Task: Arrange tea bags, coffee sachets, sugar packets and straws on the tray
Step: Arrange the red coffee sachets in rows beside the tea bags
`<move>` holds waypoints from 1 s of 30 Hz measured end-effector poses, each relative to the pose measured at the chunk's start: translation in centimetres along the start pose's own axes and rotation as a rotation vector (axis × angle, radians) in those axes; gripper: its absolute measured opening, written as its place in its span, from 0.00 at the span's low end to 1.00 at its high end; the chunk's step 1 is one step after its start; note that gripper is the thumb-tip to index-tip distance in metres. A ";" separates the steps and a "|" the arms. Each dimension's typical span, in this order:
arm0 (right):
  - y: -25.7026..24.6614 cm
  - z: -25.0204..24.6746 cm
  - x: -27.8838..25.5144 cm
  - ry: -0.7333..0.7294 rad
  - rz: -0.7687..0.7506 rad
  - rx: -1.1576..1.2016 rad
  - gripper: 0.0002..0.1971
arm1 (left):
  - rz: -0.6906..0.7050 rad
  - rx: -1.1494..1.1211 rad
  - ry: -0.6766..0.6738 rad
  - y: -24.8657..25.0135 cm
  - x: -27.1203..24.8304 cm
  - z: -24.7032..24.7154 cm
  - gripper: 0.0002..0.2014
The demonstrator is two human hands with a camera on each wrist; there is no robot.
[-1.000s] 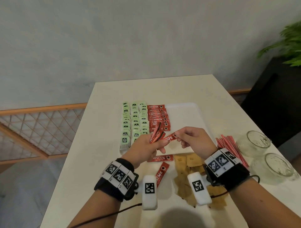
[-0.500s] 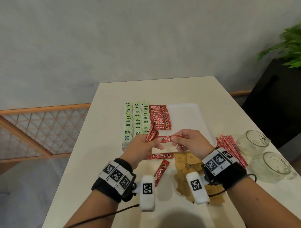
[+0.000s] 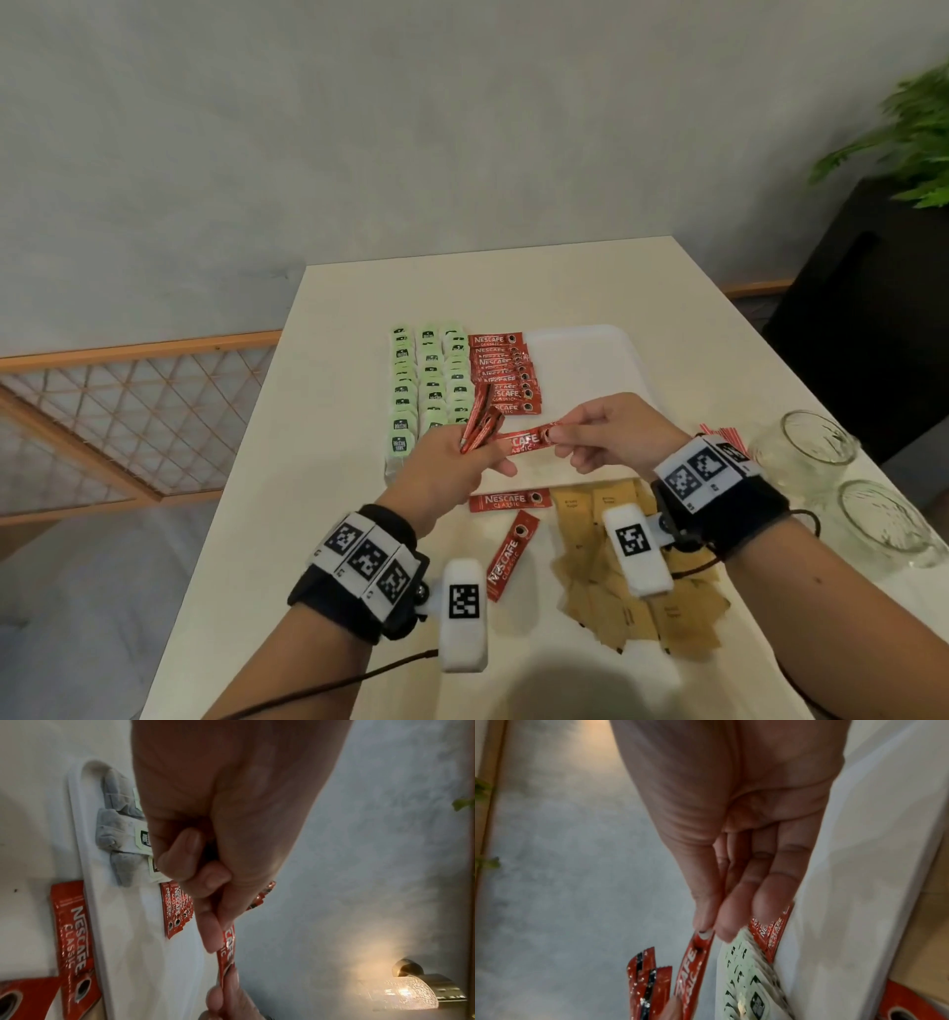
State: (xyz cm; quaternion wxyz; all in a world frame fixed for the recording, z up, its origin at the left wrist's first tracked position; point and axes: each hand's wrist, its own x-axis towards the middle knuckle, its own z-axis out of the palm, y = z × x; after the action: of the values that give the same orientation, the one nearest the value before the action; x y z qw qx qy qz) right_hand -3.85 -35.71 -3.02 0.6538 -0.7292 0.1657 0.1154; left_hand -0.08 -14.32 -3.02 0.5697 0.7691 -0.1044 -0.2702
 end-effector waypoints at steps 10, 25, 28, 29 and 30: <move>3.1 -0.8 5.7 0.249 0.188 -0.206 0.04 | -0.067 -0.082 0.177 -0.8 2.6 -3.7 0.09; 3.0 1.7 10.0 0.373 0.195 -0.398 0.13 | -0.135 -0.160 0.156 -2.0 4.1 -5.4 0.06; 3.0 1.6 10.4 0.360 0.187 -0.410 0.13 | -0.177 -0.187 0.177 -2.0 4.3 -5.3 0.06; 2.9 1.6 10.4 0.352 0.190 -0.420 0.13 | -0.193 -0.213 0.183 -1.9 4.4 -5.2 0.08; 2.8 1.6 10.5 0.347 0.194 -0.426 0.14 | -0.203 -0.248 0.182 -1.8 4.4 -5.1 0.09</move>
State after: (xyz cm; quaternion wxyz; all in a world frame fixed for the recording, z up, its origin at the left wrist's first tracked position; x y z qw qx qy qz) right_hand 4.73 -35.37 -9.83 0.4337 -0.8397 0.3159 0.0833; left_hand 6.00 -11.58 -4.96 0.6372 0.7207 0.0598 -0.2664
